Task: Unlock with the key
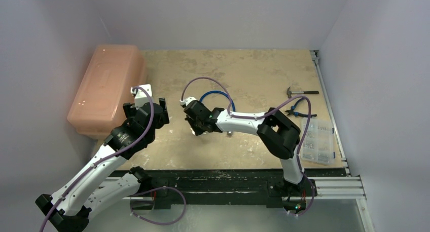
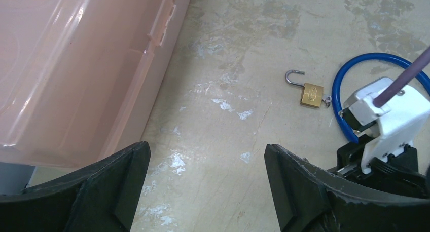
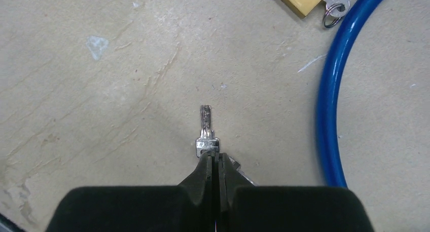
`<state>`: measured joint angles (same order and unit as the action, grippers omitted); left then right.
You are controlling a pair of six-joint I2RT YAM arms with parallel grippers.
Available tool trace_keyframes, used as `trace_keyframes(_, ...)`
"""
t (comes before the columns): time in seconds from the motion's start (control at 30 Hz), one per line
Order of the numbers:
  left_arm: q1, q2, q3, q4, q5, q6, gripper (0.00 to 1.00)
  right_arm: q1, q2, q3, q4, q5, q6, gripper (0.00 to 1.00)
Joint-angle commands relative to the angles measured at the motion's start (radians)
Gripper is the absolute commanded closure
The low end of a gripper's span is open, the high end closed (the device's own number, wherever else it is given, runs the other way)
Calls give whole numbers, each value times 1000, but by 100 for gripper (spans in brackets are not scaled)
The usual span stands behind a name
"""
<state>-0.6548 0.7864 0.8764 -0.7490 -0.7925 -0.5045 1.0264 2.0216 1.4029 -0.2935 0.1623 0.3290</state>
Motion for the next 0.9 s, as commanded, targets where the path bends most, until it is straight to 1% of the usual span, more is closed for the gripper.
trace_keyframes(0.0,5,-4,-2,22,-13,8,10,3,-86,-8,18,-23,20,100)
trace_keyframes(0.03,5,-4,-2,22,-13,7,10,4,-86,0,4,-25,15,97)
trace_keyframes(0.1,5,-4,-2,22,-13,7,11,4,-80,18,-24,-23,5,76)
trace_keyframes(0.2,4,-4,-2,21,-13,7,11,4,-69,26,-49,-18,-32,52)
trace_keyframes(0.23,4,-4,-1,21,-13,7,11,4,-64,27,-55,-19,-48,47)
trace_keyframes(0.3,5,-6,-1,20,-13,7,11,4,-54,24,-63,-23,-80,40)
trace_keyframes(0.37,5,-7,-2,19,-13,7,11,4,-49,14,-62,-20,-118,38)
trace_keyframes(0.43,5,-7,-2,19,-13,6,11,4,-45,5,-51,-25,-149,37)
trace_keyframes(0.53,5,-3,-2,21,-13,7,11,4,-27,9,-36,-37,-192,40)
trace_keyframes(0.7,5,-1,-1,20,-13,7,11,4,28,33,-31,-62,-234,42)
trace_keyframes(0.83,4,-3,-2,19,-14,7,11,4,56,35,-16,-41,-239,47)
trace_keyframes(0.87,5,0,-2,20,-14,7,11,4,63,35,-16,-41,-240,50)
